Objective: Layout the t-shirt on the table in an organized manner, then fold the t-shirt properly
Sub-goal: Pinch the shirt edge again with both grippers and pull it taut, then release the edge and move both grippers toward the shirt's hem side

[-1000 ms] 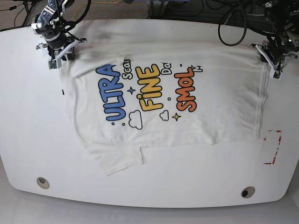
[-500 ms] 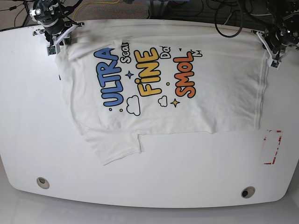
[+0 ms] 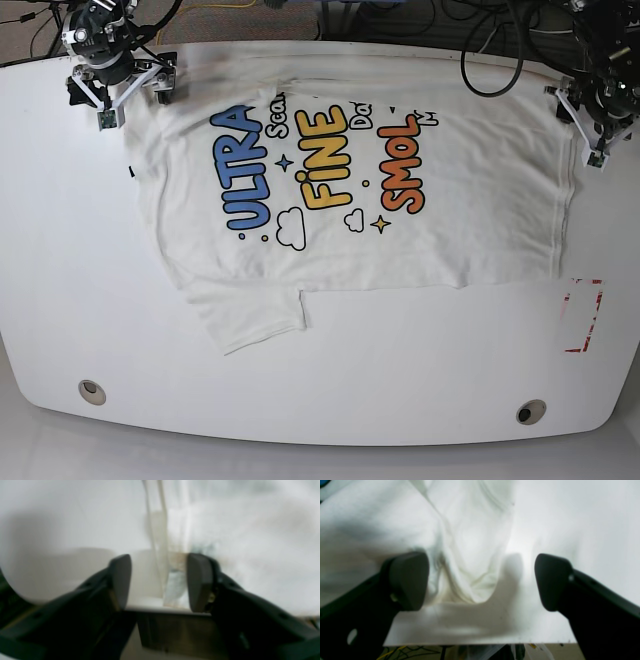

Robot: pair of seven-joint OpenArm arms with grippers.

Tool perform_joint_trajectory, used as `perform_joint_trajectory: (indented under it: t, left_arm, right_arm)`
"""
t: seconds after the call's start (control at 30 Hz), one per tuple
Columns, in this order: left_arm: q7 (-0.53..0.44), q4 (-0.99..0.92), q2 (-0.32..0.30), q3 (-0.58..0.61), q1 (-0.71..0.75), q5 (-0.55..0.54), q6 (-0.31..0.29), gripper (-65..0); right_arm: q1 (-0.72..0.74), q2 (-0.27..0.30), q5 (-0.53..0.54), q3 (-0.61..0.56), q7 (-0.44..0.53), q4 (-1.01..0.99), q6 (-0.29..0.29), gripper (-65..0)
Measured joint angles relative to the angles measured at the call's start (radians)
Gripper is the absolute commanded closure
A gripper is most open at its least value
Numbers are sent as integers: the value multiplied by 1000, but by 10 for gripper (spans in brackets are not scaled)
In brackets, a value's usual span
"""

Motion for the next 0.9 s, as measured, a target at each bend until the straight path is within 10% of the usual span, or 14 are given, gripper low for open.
perform_joint_trajectory:
  t: [0.9]
  left_arm:
    - [122,124,1,16,-146,8,-2,-353]
  right_arm:
    - [214,1,-8,-4,-97,123,0,-650]
